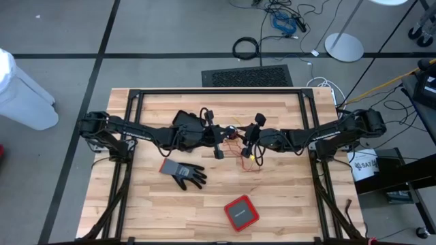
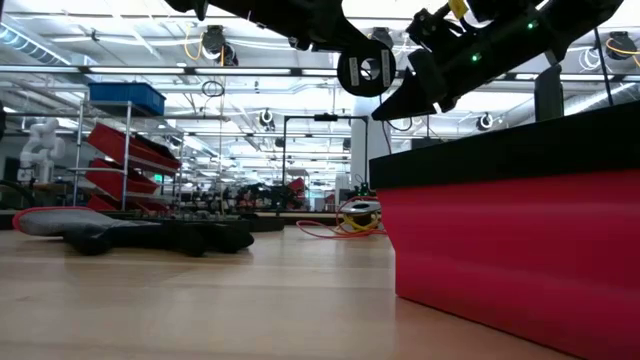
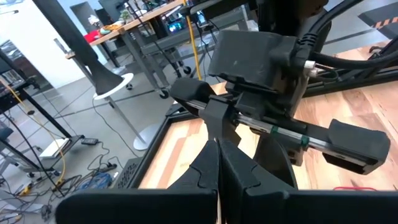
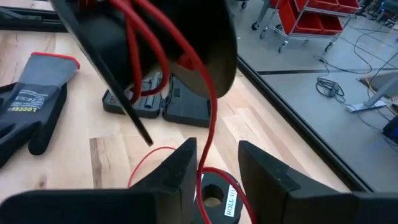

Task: Coil cords
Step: Uncoil the red wire from the spool

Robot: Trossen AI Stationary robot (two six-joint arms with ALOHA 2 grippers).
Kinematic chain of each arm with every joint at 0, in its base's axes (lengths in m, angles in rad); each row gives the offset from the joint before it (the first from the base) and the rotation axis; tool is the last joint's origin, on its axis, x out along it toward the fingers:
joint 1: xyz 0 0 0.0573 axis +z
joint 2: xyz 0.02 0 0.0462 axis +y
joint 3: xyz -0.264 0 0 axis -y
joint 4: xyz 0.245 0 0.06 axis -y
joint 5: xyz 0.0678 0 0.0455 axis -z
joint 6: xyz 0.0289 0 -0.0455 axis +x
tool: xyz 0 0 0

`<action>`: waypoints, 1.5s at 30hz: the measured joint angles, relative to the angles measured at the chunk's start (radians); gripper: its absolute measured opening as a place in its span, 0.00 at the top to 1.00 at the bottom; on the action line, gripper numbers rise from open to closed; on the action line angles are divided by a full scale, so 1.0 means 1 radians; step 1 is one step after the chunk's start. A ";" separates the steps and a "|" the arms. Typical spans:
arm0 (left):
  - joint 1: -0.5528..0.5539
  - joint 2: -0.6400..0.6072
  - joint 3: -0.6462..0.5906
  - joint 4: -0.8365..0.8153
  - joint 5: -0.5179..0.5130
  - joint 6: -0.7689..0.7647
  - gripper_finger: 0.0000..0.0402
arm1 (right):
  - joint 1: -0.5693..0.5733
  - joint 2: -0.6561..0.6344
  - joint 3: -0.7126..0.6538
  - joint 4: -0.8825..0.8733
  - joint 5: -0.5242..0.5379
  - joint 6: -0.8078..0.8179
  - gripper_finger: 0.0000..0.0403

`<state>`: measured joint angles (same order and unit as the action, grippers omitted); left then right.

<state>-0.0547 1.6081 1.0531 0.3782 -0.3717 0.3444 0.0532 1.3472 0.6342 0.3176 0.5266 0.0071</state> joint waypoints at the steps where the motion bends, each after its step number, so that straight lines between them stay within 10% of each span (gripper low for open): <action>1: 0.000 0.000 0.000 0.000 0.000 0.000 1.00 | 0.000 0.000 0.000 0.000 -0.001 0.000 0.76; 12: 0.000 0.000 0.000 -0.029 -0.001 0.001 1.00 | 0.007 0.000 0.000 0.000 0.000 -0.028 0.98; 30: 0.071 0.006 0.000 -0.067 -0.192 0.044 1.00 | 0.073 0.005 0.000 0.162 -0.146 -0.071 1.00; 45: 0.112 0.026 0.000 0.142 0.106 -0.178 1.00 | -0.011 0.077 0.000 -0.013 -0.107 0.024 1.00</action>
<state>0.0573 1.6337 1.0534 0.5206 -0.2656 0.1668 0.0423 1.4246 0.6339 0.3045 0.4200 0.0313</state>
